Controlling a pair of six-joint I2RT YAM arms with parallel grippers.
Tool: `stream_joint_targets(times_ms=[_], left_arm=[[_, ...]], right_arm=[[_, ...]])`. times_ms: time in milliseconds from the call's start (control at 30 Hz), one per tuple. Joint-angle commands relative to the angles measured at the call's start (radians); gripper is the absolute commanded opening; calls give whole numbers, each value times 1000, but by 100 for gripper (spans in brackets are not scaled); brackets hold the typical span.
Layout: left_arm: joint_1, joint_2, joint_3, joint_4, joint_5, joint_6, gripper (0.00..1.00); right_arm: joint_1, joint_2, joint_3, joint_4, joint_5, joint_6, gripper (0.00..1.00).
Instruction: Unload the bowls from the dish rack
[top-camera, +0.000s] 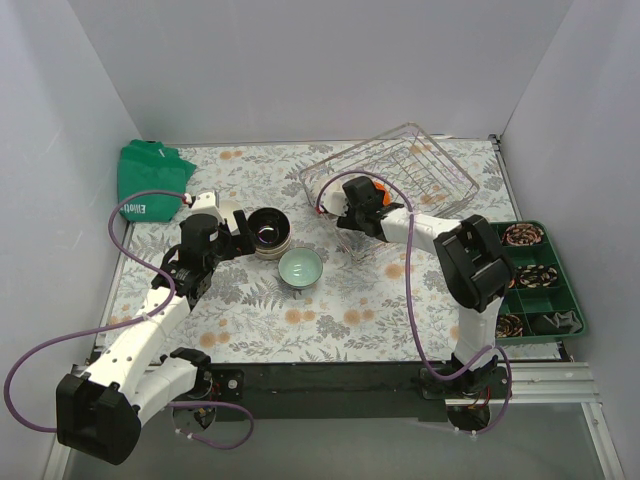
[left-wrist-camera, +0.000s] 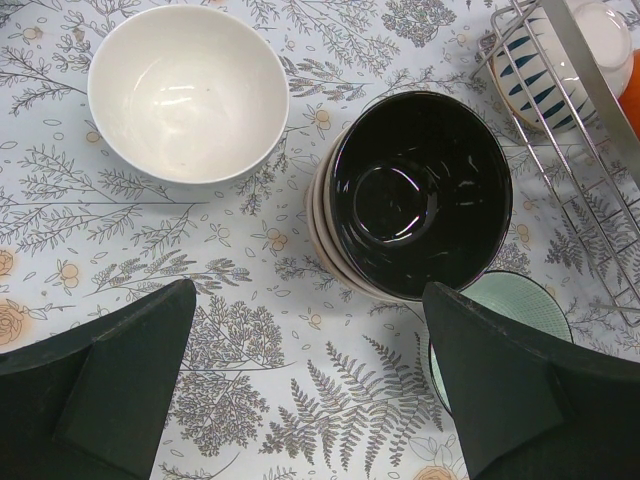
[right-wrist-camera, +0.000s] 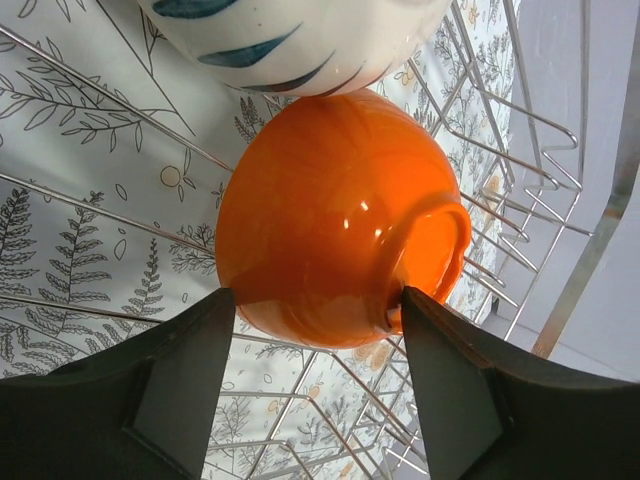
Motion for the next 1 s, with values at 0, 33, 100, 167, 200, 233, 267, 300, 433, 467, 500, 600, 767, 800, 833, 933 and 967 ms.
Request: stream_joint_targets(times_ms=[0, 33, 100, 167, 200, 233, 267, 300, 433, 467, 500, 600, 767, 800, 833, 933, 967], left_arm=[[-1, -3, -4, 13, 3, 14, 98], [-3, -3, -6, 12, 3, 14, 98], [-3, -3, -4, 13, 3, 14, 98], [-3, -6, -4, 12, 3, 14, 98], [-3, -8, -6, 13, 1, 15, 98], [-3, -9, -6, 13, 3, 15, 98], [-3, -9, -6, 12, 3, 15, 98], [-3, -11, -7, 13, 3, 15, 98], [-3, -16, -7, 12, 3, 15, 98], [-3, -16, -6, 13, 1, 17, 98], [-3, -17, -7, 12, 3, 15, 98], [-3, -16, -9, 12, 1, 15, 98], [-3, -15, -7, 13, 3, 15, 98], [-3, -12, -7, 13, 3, 15, 98], [-3, -12, -9, 12, 3, 15, 98], [-3, -11, -9, 13, 3, 15, 98], [-3, -9, -9, 12, 3, 15, 98]], right_arm=[[3, -33, -25, -22, 23, 26, 69], [3, -45, -25, -21, 20, 29, 64], [3, -75, -22, -22, 10, 41, 59], [5, -95, -19, -22, 6, 47, 50], [5, -99, -16, -22, 4, 55, 49], [5, -104, -16, -22, -2, 56, 47], [5, -110, -16, -22, -5, 59, 47], [5, -113, -16, -22, -8, 62, 47], [5, -107, -22, -22, -13, 64, 47], [5, -101, -24, -22, -10, 67, 47], [5, -99, -24, -22, -8, 70, 48], [6, -104, -27, -28, -45, 82, 56], [11, -102, -27, -34, -60, 84, 77], [11, -96, -27, -34, -54, 81, 79], [11, -83, -27, -34, -48, 76, 80], [11, -52, -25, -36, -30, 62, 82], [11, -44, -25, -34, -25, 52, 83]])
